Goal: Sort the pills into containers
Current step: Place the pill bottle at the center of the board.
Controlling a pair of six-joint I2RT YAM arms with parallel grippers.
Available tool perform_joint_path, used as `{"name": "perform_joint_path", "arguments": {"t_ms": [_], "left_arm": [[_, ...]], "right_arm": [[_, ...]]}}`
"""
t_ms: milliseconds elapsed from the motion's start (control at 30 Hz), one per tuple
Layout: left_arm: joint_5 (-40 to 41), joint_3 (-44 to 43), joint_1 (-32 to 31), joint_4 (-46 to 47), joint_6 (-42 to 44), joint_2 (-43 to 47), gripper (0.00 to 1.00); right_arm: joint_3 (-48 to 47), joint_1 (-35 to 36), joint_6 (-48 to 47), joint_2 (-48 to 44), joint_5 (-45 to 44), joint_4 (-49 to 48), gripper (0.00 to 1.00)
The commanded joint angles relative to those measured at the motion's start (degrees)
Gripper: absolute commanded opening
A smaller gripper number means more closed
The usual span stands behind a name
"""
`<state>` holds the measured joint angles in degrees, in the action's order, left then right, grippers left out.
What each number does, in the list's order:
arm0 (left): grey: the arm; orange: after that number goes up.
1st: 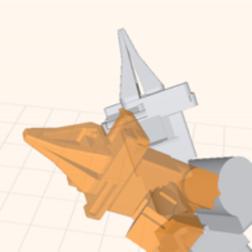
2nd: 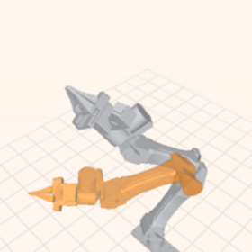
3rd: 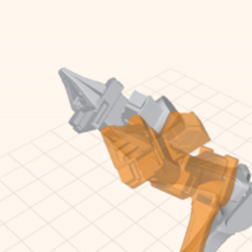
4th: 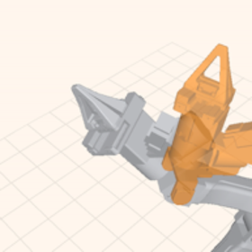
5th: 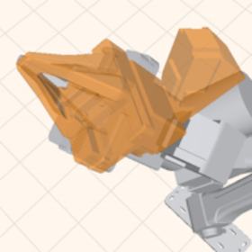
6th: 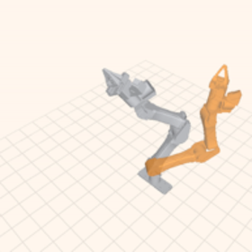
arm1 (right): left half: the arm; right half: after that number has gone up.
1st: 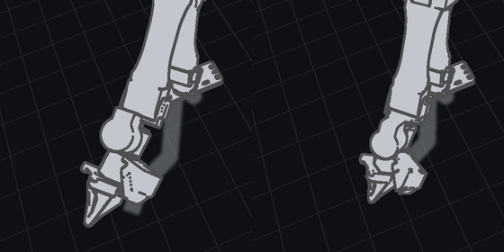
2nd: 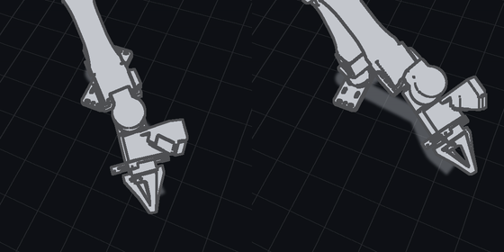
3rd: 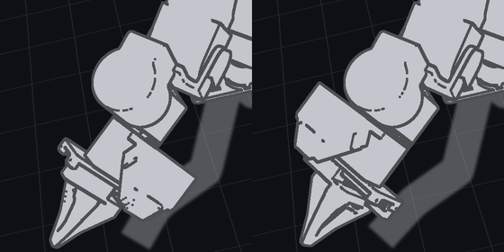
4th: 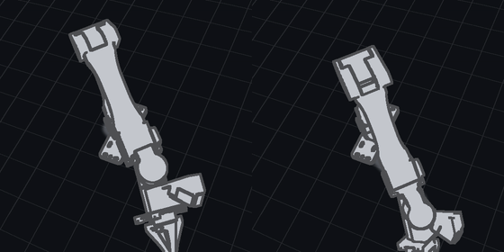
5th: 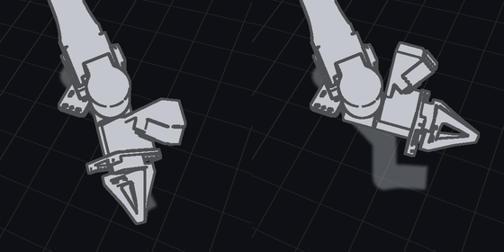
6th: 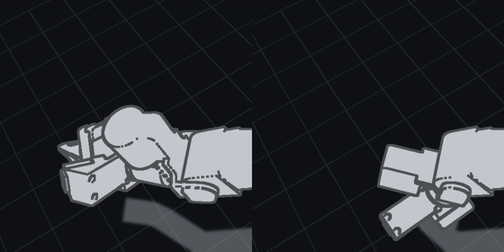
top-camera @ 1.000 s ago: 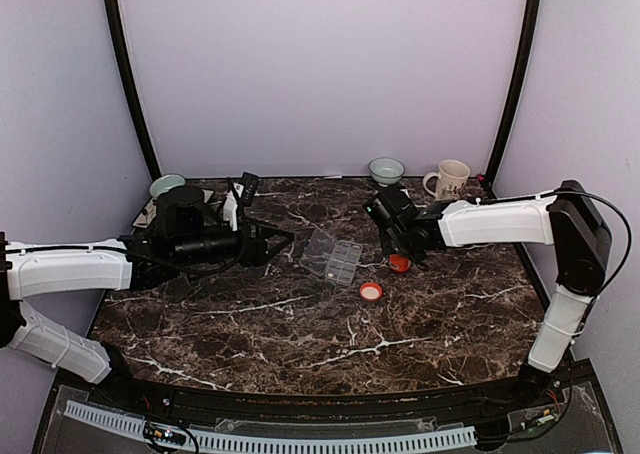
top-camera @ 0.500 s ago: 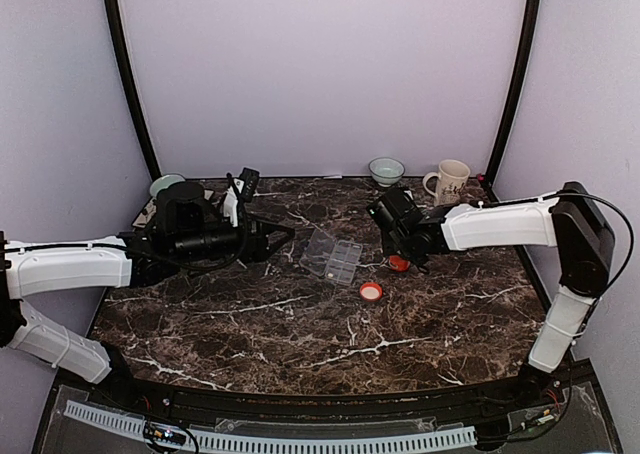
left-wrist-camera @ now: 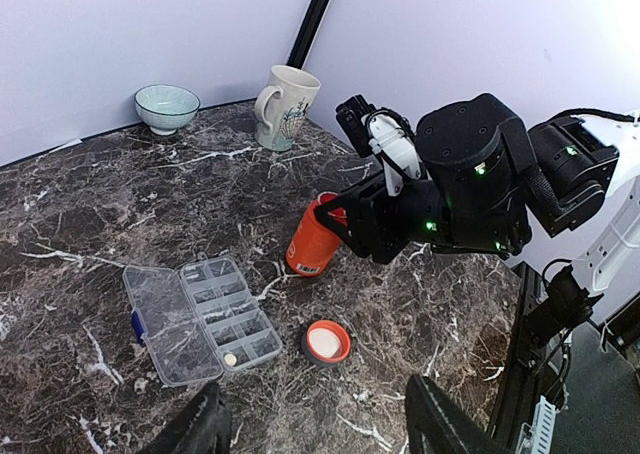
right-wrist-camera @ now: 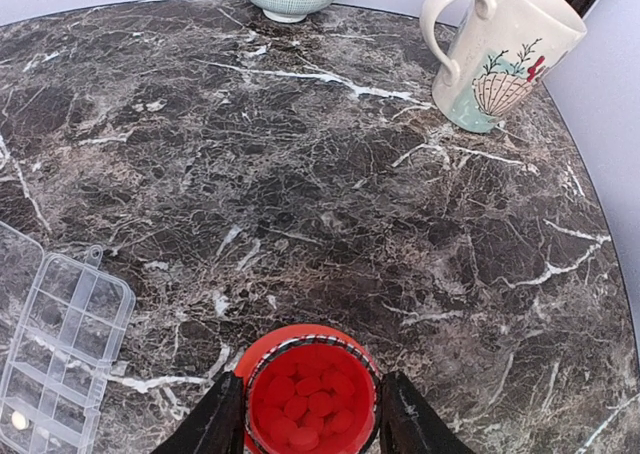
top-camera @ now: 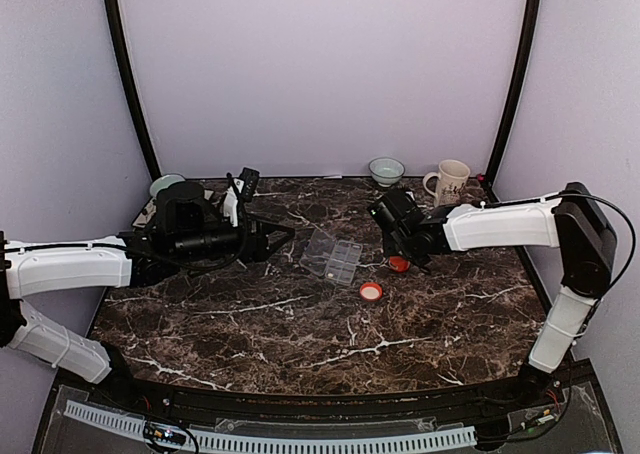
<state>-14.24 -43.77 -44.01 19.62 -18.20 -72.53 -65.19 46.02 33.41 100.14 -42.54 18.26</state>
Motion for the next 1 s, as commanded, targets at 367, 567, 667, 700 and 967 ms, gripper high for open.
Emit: {"name": "perform_joint_path", "arguments": {"t_ms": [367, 567, 667, 700, 967], "left_arm": [[0.3, 0.5, 0.0, 0.3, 0.2, 2.9, 0.62], [0.2, 0.9, -0.1, 0.3, 0.3, 3.4, 0.62], [0.0, 0.8, 0.0, 0.3, 0.3, 3.5, 0.62], [0.0, 0.8, 0.0, 0.2, 0.3, 3.5, 0.62], [-0.1, 0.1, 0.0, -1.5, -0.1, 3.5, 0.62]], "right_arm": [[-0.5, 1.2, 1.6, -3.0, -1.0, 3.6, 0.51], [-0.5, 1.8, 1.9, -3.6, -1.3, 4.3, 0.52], [-2.2, 2.3, 2.1, -3.8, -1.6, 4.6, 0.53], [-2.5, 2.6, 2.0, -4.0, -1.8, 4.8, 0.53], [-4.2, 3.7, 2.0, -6.6, -3.4, 7.4, 0.55]]}}
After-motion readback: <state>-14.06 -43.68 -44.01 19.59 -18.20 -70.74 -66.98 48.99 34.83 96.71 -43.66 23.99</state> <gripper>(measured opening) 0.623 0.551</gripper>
